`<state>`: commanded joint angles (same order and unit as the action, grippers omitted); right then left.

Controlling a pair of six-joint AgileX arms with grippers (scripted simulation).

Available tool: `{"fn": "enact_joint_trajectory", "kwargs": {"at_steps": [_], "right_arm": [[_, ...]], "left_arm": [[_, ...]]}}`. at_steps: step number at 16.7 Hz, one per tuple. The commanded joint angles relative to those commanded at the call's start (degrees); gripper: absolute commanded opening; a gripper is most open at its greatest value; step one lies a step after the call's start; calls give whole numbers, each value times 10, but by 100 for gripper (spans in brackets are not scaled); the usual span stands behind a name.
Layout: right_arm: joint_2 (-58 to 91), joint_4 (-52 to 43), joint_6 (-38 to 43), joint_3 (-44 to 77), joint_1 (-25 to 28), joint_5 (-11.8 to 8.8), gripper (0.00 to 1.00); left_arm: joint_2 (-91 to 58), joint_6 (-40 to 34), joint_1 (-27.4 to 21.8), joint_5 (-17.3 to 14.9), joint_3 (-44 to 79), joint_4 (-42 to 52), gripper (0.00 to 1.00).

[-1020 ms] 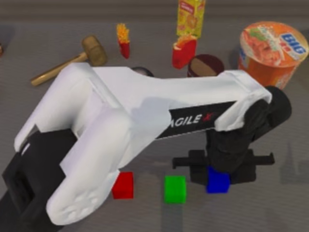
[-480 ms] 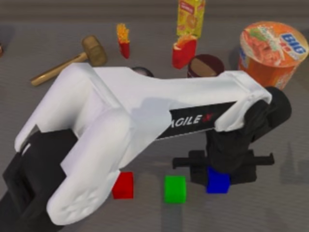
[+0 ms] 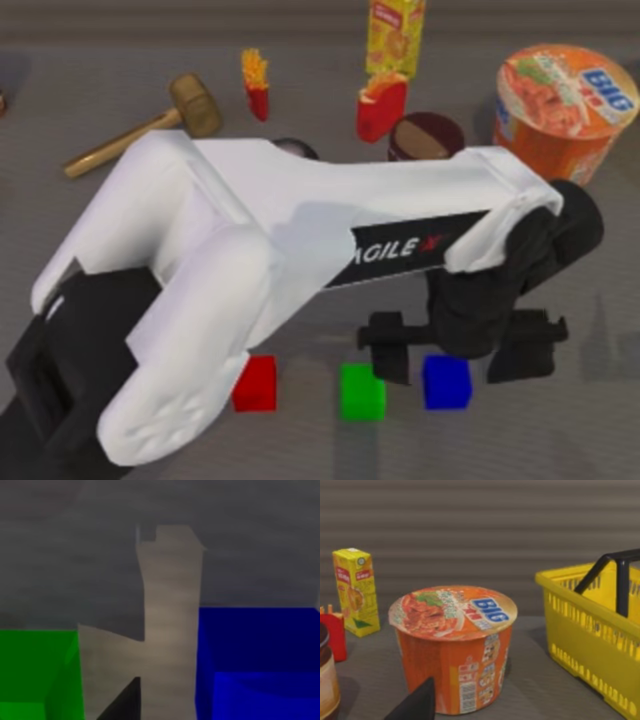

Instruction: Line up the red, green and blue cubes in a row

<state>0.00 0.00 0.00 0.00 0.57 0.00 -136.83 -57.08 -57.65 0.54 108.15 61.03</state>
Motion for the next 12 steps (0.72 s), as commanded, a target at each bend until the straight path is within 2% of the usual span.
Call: {"fn": "enact_joint_trajectory", "kwargs": {"at_steps": [8, 12], "right_arm": [[0, 0, 0, 0, 0, 0, 100], [0, 0, 0, 0, 0, 0, 100]], "left_arm": [[0, 0, 0, 0, 2, 2, 100], [11, -3, 4, -1, 54, 66, 100]]}}
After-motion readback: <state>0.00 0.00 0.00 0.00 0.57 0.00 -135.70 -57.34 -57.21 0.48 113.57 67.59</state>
